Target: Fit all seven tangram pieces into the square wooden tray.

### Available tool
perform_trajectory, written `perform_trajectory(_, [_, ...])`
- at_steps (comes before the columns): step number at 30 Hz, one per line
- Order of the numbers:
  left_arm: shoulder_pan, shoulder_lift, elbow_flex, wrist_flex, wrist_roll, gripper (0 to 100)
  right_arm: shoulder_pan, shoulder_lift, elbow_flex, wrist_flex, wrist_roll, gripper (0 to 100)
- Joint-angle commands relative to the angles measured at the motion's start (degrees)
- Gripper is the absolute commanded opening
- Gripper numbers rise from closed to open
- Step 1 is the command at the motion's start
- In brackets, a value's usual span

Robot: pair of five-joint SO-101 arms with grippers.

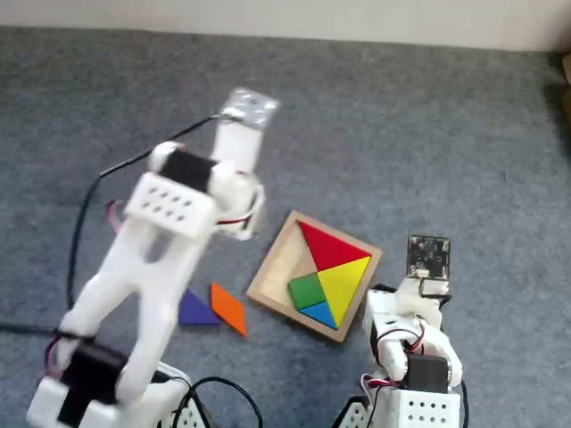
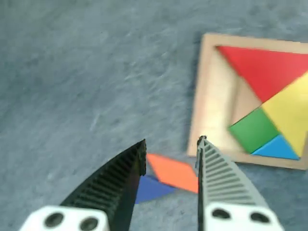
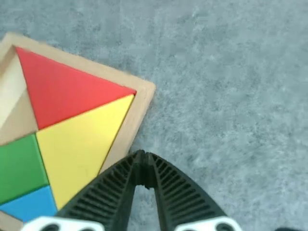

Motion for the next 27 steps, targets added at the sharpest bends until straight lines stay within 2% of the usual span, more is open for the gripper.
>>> perform_trajectory(1, [-6.4,-11.0,7.8,0.3,-3.9,18,0.4,0.1,5.8,1.3,-0.6,0.4])
perform_trajectory(6, [-13.1,-19.1,19.5,-5.1,-4.2,18,-0.2,0.2,5.8,1.5,-0.7,0.4])
perform_trajectory(13, [-18.8,-24.3,31.9,-11.7,-4.2,19,-9.8,0.2,4.0,1.1,-5.8,0.4])
perform_trajectory(21, [-21.9,-24.4,42.1,-19.7,-4.0,19,-10.0,0.9,3.5,1.5,-5.8,0.4])
perform_trajectory(27, [-21.8,-24.4,45.1,-23.1,-4.0,19,-9.5,17.1,-5.2,-1.8,-5.8,0.4])
